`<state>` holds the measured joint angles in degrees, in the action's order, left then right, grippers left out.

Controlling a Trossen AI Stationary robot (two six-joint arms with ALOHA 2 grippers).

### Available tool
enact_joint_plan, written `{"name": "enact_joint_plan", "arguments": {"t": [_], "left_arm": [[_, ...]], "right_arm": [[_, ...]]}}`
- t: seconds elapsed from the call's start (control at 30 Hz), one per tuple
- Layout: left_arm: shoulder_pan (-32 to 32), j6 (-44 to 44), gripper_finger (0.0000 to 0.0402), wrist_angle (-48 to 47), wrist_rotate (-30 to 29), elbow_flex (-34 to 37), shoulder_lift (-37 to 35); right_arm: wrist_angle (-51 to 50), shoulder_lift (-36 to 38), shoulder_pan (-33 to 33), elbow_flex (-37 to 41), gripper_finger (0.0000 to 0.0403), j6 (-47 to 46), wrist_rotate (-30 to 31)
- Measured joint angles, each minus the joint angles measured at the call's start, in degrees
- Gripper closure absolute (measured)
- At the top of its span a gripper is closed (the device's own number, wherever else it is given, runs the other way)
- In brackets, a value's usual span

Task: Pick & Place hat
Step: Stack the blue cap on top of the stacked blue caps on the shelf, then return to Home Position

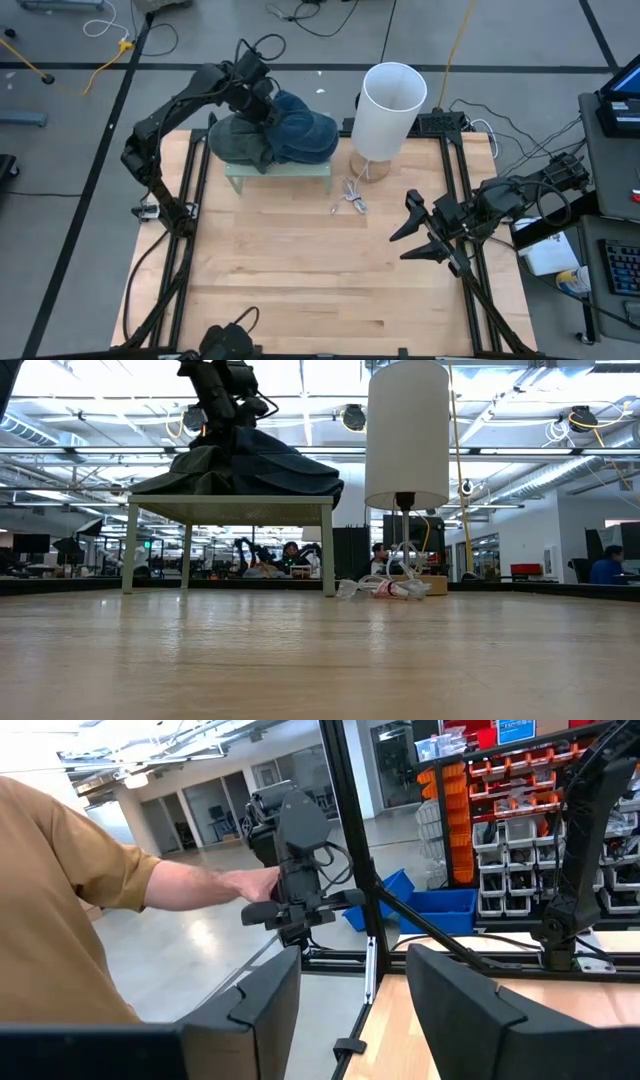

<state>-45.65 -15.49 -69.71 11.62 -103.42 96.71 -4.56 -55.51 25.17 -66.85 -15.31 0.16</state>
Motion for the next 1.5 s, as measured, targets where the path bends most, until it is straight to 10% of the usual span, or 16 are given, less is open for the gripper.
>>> {"name": "enact_joint_plan", "arguments": {"t": [0.67, 0.97, 1.2, 1.5], "left_arm": [[-0.36, -4.53, 0.0038, 0.74, -4.08, 0.04, -5.30], [1.77, -3.62, 0.0003, -0.54, -3.99, 0.04, -15.19], [8.38, 3.04, 0.0003, 0.43, -4.24, 0.49, -24.48], [23.03, 1.60, 0.0002, 17.31, -7.38, 20.95, -42.56]], "right_arm": [[-0.04, 0.00, 0.00, -0.02, 0.0225, 0.12, -0.22], [-0.46, 0.00, 0.00, -0.02, 0.0225, 8.68, 1.76], [-0.87, -0.38, -0.04, -0.04, 0.0225, 7.20, 21.93], [3.17, -0.08, -0.02, 10.07, 0.0225, 7.40, 23.81]]}}
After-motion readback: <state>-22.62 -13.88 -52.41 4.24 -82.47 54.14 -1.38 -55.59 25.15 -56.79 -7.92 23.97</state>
